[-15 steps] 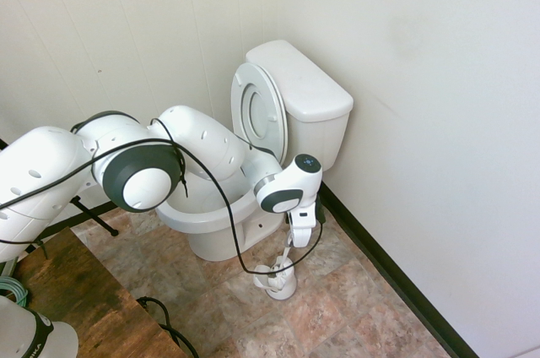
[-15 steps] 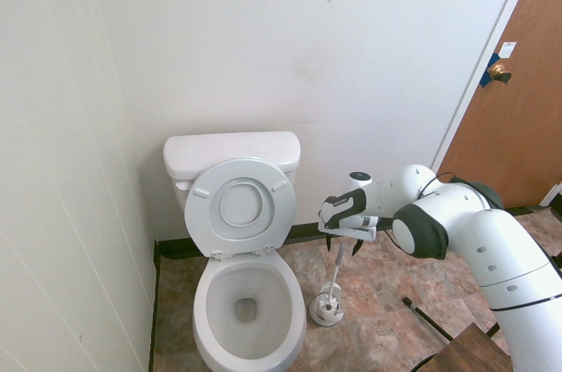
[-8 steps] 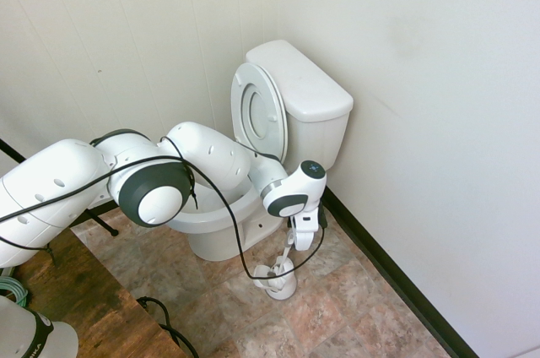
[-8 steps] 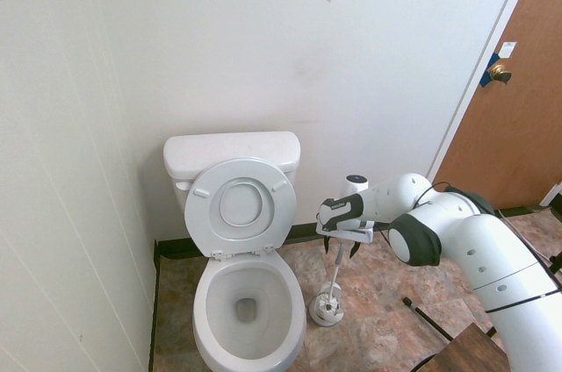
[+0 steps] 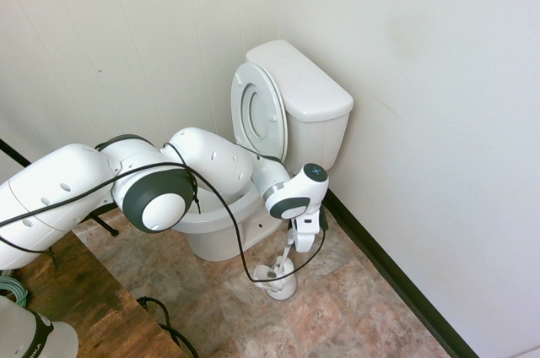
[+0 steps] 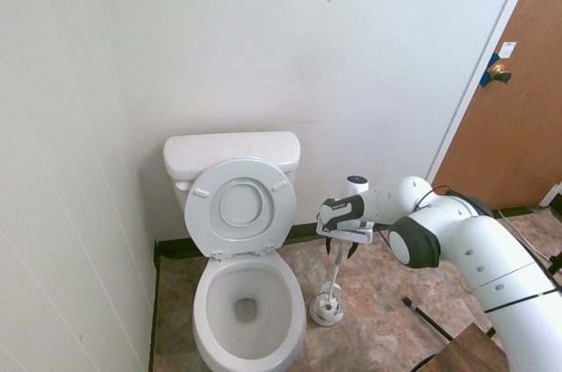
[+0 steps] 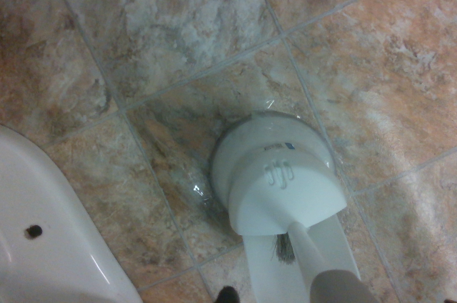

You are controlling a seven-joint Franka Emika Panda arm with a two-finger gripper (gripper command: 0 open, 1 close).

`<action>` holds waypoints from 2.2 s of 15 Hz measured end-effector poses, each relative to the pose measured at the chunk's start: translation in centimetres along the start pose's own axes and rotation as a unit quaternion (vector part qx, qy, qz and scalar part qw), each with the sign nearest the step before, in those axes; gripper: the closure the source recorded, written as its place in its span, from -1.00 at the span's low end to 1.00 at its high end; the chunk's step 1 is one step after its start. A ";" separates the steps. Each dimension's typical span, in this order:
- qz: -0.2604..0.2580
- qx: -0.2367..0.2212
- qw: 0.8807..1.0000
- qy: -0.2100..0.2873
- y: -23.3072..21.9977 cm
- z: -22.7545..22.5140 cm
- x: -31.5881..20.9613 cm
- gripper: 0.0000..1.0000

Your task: Clean the toilet

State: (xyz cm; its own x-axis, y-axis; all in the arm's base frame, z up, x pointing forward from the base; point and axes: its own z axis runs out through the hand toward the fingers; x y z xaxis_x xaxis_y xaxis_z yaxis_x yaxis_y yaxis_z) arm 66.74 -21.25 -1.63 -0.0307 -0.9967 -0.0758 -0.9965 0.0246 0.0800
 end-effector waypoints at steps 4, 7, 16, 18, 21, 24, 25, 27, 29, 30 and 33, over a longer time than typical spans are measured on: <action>0.001 -0.003 1.000 -0.002 0.0 0.0 0.1 1.00; 0.002 -0.003 1.000 -0.002 0.1 -0.1 0.3 1.00; -0.021 -0.005 1.000 0.008 2.1 0.4 0.0 1.00; -0.036 -0.003 0.999 0.016 3.8 0.5 -0.4 1.00; -0.062 -0.001 0.998 0.018 6.3 0.4 -1.8 1.00; -0.078 0.007 0.997 0.021 8.2 -2.0 -2.5 1.00; -0.081 0.010 0.996 0.020 8.7 -3.4 -2.7 1.00; -0.092 0.020 0.995 0.019 9.8 -7.2 -3.1 1.00; -0.092 0.032 0.995 0.022 11.3 -11.3 -3.4 1.00; -0.092 0.039 0.995 0.024 12.2 -13.3 -3.7 1.00; -0.101 0.064 0.992 0.030 13.7 -20.3 -4.8 1.00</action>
State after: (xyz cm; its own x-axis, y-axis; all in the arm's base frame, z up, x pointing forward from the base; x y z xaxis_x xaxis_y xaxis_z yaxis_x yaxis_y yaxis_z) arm 54.84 -17.68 20.01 0.1711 -0.9851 -0.0173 -0.9838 -0.1699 -0.0570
